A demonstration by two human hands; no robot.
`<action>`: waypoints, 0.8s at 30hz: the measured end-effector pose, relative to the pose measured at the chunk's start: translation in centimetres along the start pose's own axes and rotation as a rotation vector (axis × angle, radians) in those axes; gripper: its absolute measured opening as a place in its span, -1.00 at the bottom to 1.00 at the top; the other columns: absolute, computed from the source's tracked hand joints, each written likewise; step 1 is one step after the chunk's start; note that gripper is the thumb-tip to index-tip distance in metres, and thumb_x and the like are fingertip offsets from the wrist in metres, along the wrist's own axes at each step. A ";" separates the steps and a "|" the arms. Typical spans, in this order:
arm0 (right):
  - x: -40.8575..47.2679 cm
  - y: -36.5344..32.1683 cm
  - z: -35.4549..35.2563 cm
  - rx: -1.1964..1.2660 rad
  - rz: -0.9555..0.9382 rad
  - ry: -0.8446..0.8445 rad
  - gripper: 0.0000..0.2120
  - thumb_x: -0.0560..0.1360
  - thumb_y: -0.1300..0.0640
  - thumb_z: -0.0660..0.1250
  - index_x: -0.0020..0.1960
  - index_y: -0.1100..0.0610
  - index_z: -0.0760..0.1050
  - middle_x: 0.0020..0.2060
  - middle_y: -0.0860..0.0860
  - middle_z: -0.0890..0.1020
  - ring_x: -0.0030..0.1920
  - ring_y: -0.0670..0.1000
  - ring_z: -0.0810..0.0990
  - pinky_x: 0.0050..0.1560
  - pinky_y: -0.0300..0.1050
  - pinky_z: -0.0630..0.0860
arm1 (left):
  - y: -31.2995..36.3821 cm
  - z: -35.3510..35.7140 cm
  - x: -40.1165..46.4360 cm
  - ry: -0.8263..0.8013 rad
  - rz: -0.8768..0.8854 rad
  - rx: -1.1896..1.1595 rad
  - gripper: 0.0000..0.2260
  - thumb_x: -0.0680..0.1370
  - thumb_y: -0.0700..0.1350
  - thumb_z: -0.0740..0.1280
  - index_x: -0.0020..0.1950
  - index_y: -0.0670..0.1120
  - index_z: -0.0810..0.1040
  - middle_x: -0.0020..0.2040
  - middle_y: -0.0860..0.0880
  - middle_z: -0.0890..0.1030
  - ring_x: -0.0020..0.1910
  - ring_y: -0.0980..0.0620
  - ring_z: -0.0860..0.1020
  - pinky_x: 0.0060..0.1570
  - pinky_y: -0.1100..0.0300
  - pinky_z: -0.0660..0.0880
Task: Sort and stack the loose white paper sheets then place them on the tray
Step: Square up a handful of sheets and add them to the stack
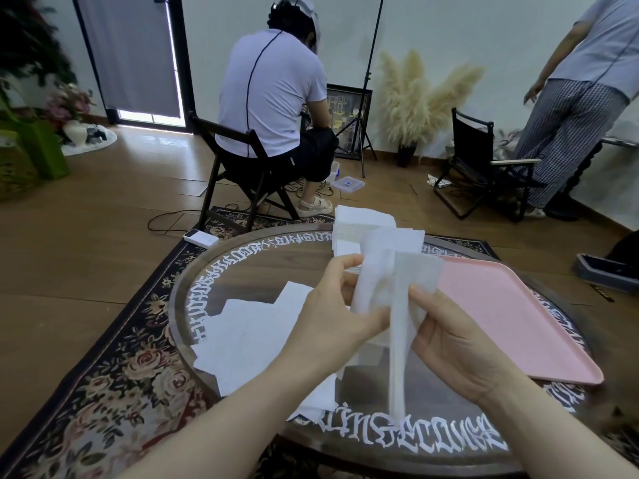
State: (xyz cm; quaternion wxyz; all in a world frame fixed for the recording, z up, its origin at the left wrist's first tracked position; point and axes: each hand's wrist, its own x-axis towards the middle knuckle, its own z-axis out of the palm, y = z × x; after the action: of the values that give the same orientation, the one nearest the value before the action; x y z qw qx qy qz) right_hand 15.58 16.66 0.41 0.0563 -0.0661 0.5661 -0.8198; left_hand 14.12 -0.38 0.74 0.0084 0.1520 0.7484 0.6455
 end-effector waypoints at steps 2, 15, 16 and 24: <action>-0.1 0.1 0.1 0.002 0.010 -0.028 -0.54 0.54 0.10 0.26 0.41 0.21 0.44 0.34 0.28 0.51 0.40 0.30 0.43 0.44 0.33 0.27 | -0.1 0.0 0.1 0.048 0.024 0.032 -0.53 0.39 -0.05 0.53 0.24 0.10 0.47 0.01 0.10 0.64 -0.01 0.13 0.61 -0.01 0.17 0.57; 0.4 -0.9 -0.7 0.136 -0.003 0.139 -0.69 0.52 0.12 0.30 0.23 0.10 0.63 0.20 0.11 0.65 0.15 0.09 0.66 -0.04 0.00 0.64 | 0.5 -1.8 1.2 0.347 -0.004 -0.135 -0.54 0.65 -0.01 0.23 -0.42 -0.04 0.21 -0.48 0.10 0.18 -0.48 0.14 0.14 -0.48 0.28 0.09; 0.4 -1.0 -0.8 0.105 0.004 0.182 -0.68 0.49 0.11 0.32 0.22 0.11 0.63 0.17 0.11 0.67 0.11 0.08 0.68 -0.06 0.00 0.66 | 0.6 -2.0 1.4 0.367 -0.016 -0.211 -0.55 0.65 -0.01 0.24 -0.42 -0.05 0.24 -0.47 0.09 0.22 -0.47 0.15 0.18 -0.46 0.31 0.14; 0.3 -1.2 -0.8 0.042 -0.010 0.278 -0.72 0.45 0.09 0.33 0.13 0.06 0.66 0.15 0.10 0.68 0.09 0.09 0.68 0.14 0.14 0.54 | 1.5 -3.1 1.8 0.475 0.005 -0.618 -0.80 0.66 -0.10 0.23 -0.12 -0.08 0.56 -0.26 0.08 0.62 -0.25 0.17 0.55 -0.21 0.32 0.49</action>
State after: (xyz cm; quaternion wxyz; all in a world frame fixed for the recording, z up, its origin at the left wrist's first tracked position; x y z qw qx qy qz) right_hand 15.10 17.74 1.32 -0.0253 0.0464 0.5509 -0.8329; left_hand 12.07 -2.73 3.03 -0.1213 -0.0093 0.4995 0.8577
